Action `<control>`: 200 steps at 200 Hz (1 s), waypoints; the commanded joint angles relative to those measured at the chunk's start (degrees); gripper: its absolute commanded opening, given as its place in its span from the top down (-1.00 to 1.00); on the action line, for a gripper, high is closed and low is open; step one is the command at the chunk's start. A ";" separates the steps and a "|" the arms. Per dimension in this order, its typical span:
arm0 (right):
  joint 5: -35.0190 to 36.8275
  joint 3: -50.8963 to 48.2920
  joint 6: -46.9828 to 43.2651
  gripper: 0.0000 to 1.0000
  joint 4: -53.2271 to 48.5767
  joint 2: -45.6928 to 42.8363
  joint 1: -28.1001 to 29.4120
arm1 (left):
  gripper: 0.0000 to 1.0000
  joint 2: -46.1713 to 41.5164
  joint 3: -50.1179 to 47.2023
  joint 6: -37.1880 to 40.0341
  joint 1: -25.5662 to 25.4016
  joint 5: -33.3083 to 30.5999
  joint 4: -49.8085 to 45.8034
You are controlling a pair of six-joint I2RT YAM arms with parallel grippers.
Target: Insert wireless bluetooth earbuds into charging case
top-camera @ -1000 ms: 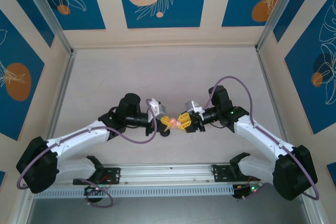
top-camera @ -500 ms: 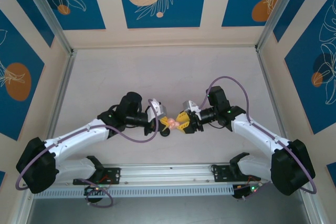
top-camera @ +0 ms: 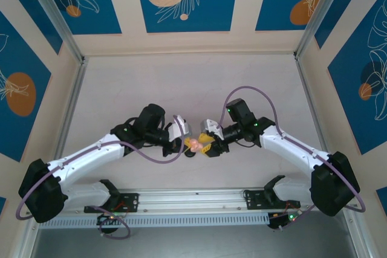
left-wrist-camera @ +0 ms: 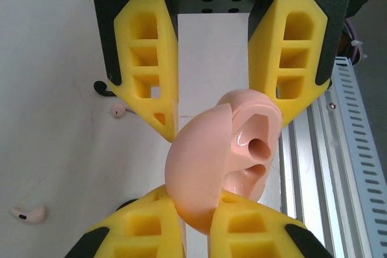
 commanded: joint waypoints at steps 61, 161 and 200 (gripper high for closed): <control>3.46 3.75 -0.89 0.10 -4.16 0.33 1.56 | 0.76 0.54 2.78 3.07 -0.22 -2.29 -6.31; 3.22 4.22 -0.80 0.17 -3.80 2.07 2.44 | 0.75 1.26 3.40 2.09 -0.23 -2.00 -6.00; 2.91 4.44 -0.77 0.34 -3.44 2.34 2.54 | 0.74 1.36 3.39 1.76 -0.21 -2.08 -5.61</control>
